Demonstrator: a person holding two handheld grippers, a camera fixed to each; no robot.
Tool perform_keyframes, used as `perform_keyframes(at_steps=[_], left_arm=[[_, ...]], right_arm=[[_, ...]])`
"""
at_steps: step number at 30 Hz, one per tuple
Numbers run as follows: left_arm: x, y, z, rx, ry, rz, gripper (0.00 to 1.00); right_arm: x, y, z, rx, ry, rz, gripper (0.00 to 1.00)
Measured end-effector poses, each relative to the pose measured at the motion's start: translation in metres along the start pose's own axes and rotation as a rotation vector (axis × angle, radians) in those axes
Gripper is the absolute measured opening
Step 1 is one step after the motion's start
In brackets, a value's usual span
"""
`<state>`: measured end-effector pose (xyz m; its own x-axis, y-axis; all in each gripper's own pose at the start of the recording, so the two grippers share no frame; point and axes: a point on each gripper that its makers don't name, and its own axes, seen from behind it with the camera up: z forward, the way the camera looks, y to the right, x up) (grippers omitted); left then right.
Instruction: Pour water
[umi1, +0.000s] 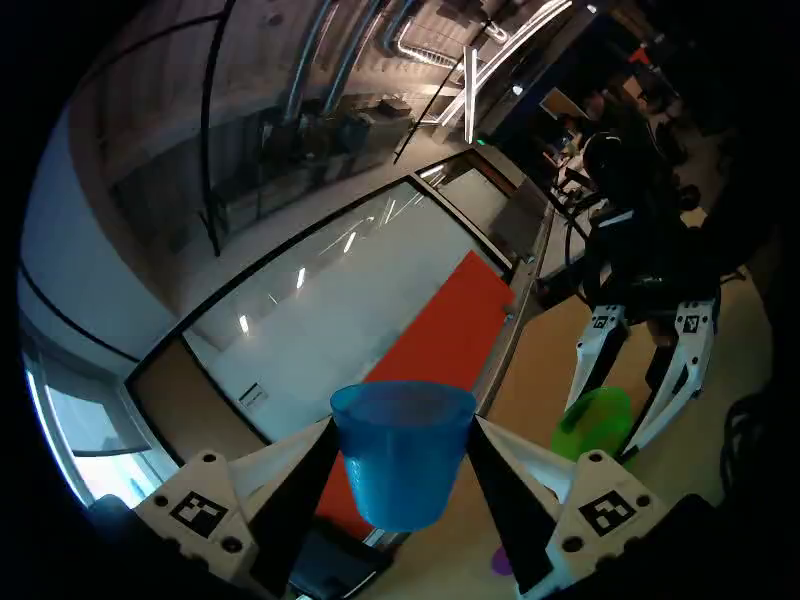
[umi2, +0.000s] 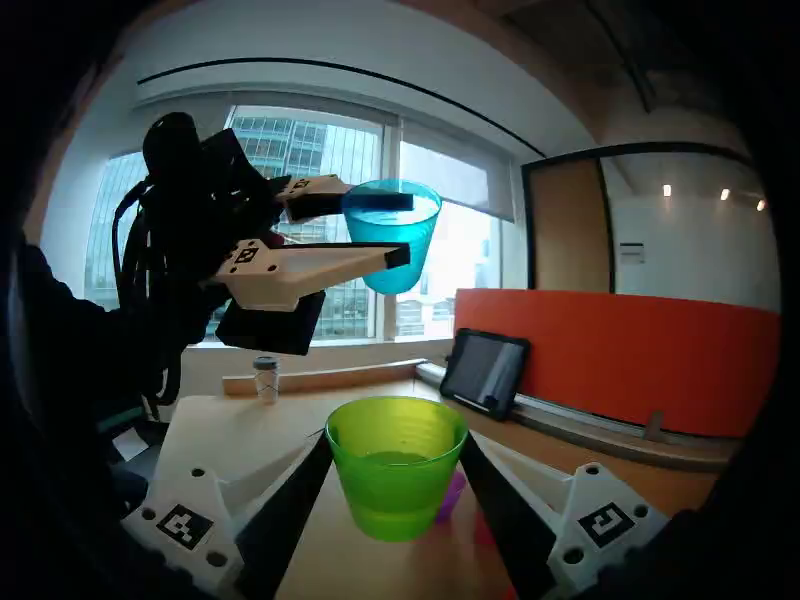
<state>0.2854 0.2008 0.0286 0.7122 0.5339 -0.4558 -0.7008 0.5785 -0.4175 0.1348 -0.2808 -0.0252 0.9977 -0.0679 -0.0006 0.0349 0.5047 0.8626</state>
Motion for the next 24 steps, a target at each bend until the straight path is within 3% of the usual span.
perform_keyframes(at_steps=[11, 24], left_arm=[[-0.003, -0.012, -0.002, -0.013, -0.002, -0.201, 0.86], [-0.015, -0.019, -0.007, -0.053, -0.001, -0.551, 0.86]], right_arm=[[0.002, 0.002, -0.001, -0.008, 0.004, -0.004, 0.91], [0.007, 0.001, -0.002, -0.02, 0.014, -0.006, 0.91]])
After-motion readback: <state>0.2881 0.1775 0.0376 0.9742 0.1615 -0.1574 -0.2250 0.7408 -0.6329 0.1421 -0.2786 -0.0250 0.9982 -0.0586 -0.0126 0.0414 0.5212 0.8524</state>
